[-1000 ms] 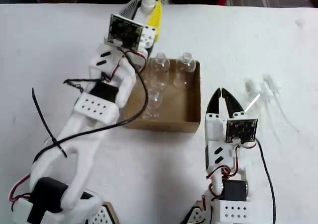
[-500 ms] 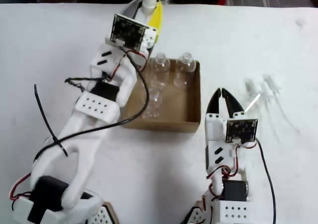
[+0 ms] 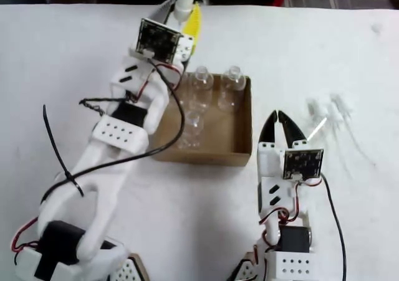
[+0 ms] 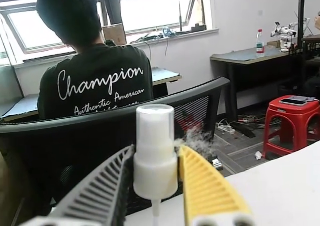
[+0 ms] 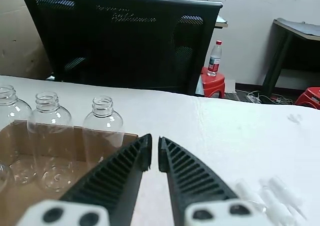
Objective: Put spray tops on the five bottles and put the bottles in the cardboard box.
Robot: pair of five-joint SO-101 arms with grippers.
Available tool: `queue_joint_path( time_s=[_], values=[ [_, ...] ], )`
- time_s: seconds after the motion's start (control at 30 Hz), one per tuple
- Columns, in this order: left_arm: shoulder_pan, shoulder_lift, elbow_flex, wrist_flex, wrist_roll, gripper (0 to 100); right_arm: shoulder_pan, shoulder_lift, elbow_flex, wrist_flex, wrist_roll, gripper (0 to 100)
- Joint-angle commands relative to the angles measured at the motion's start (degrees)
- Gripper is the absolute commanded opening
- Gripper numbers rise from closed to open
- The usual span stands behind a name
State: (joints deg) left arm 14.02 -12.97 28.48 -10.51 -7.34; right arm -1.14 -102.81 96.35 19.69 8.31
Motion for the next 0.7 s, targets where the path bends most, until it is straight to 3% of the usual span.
queue_joint_path(
  time_s=[0.0, 0.3, 0.47, 0.67],
  values=[
    [-1.7, -0.2, -0.7, -1.5, -0.5, 2, 0.4, -0.3, 0.4, -0.2, 0.5, 2.1],
    [-1.5, 3.7, -1.1, -1.6, -0.2, 2, 0.4, -0.3, 0.4, -0.2, 0.5, 2.1],
    [-1.6, 6.7, -0.7, -7.9, -0.2, 2, 0.4, -0.3, 0.4, -0.2, 0.5, 2.1],
    [-0.4, 6.6, 3.3, -9.7, -0.1, 2, 0.3, -0.3, 0.4, -0.2, 0.5, 2.1]
  ],
)
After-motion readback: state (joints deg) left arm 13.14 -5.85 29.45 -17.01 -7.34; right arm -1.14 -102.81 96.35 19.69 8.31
